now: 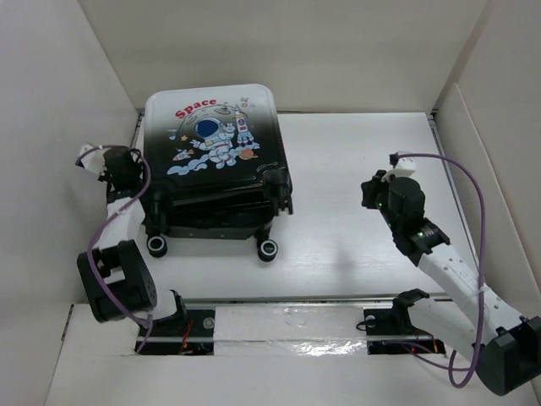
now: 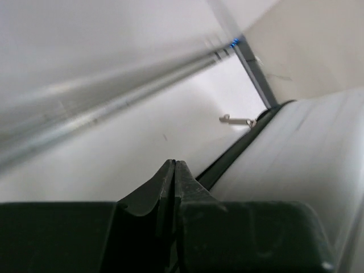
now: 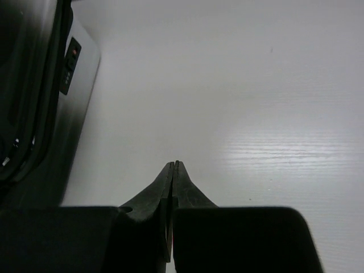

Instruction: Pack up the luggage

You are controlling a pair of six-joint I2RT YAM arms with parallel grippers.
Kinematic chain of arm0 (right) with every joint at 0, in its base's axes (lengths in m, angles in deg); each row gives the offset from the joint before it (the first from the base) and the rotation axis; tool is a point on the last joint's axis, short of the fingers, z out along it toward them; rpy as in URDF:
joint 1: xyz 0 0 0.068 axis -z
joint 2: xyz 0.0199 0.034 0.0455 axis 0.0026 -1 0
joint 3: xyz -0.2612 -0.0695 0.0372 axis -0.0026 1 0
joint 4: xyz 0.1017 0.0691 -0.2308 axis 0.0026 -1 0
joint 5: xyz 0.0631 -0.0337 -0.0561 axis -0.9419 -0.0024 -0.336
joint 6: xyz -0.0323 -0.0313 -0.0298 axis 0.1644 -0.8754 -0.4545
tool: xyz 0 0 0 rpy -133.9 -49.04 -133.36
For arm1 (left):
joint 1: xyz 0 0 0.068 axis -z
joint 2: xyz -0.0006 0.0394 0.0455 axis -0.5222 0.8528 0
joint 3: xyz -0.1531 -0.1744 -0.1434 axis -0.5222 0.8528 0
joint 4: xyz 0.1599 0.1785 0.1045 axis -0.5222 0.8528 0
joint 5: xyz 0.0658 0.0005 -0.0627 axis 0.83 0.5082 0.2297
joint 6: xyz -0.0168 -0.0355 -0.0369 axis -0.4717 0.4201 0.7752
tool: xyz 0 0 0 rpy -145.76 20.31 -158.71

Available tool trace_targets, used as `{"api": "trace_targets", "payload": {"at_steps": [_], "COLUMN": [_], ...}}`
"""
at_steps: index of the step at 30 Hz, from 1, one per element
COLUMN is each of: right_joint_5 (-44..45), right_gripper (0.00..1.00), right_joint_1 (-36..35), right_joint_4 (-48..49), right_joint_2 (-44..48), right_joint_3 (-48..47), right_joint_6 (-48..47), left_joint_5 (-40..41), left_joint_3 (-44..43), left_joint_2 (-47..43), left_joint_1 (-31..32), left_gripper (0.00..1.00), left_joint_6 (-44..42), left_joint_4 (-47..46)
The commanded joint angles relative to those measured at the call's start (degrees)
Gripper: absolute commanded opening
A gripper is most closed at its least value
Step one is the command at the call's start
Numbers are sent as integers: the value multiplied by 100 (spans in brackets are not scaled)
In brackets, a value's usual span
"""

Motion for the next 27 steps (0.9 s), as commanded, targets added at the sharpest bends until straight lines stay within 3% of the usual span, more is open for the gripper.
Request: {"api": "trace_targets", "payload": {"at_steps": [1, 5, 8, 11, 12, 14, 15, 18, 20, 23, 24, 25, 27], "right_joint_5": [272, 71, -359, -764, -974, -1230, -1605, -2231, -3004, -3568, -3560, -3543, -3508], "right_gripper": [1, 5, 23, 45, 61, 75, 87, 99, 100, 100, 100, 100, 100], "right_joint_1": [293, 750, 1093, 1279, 1348, 1401, 1402, 1402, 1402, 1349, 1201, 1200, 1033], "right_joint_4": [18, 8, 140, -44, -19, 17, 95, 289, 517, 631, 693, 685, 448], "right_joint_2": [274, 467, 310, -339, -715, -1138, -1550, -2246, -2931, -3712, -3872, -4022, -4444], "right_joint_3": [-24, -15, -85, -725, -1118, -1586, -1806, -2702, -3368, -4099, -4215, -4355, -4724], "right_joint_6": [160, 134, 55, 19, 19, 115, 203, 353, 502, 757, 853, 924, 855], "left_joint_5": [-750, -759, -943, -1075, -1084, -1189, -1294, -1418, -1401, -1287, -1199, -1146, -1015], "left_joint_3": [1072, 2151, 2863, 3340, 3437, 3639, 3666, 3737, 3754, 3807, 3825, 3825, 3781], "left_joint_2": [-499, -1377, -2133, -2828, -3082, -3224, -3234, -3076, -3023, -2961, -2918, -2891, -2891], "left_joint_1": [1063, 1679, 1899, 1952, 1952, 1952, 2004, 2058, 2058, 2058, 2058, 2058, 1996], "left_gripper": [0, 0, 0, 0, 0, 0, 0, 0, 0, 19, 41, 47, 47], "left_joint_6": [528, 784, 872, 776, 732, 652, 643, 556, 442, 397, 319, 292, 204], "left_joint_4": [433, -173, -499, -562, -571, -702, -711, -896, -1027, -1220, -1265, -1248, -1151]}}
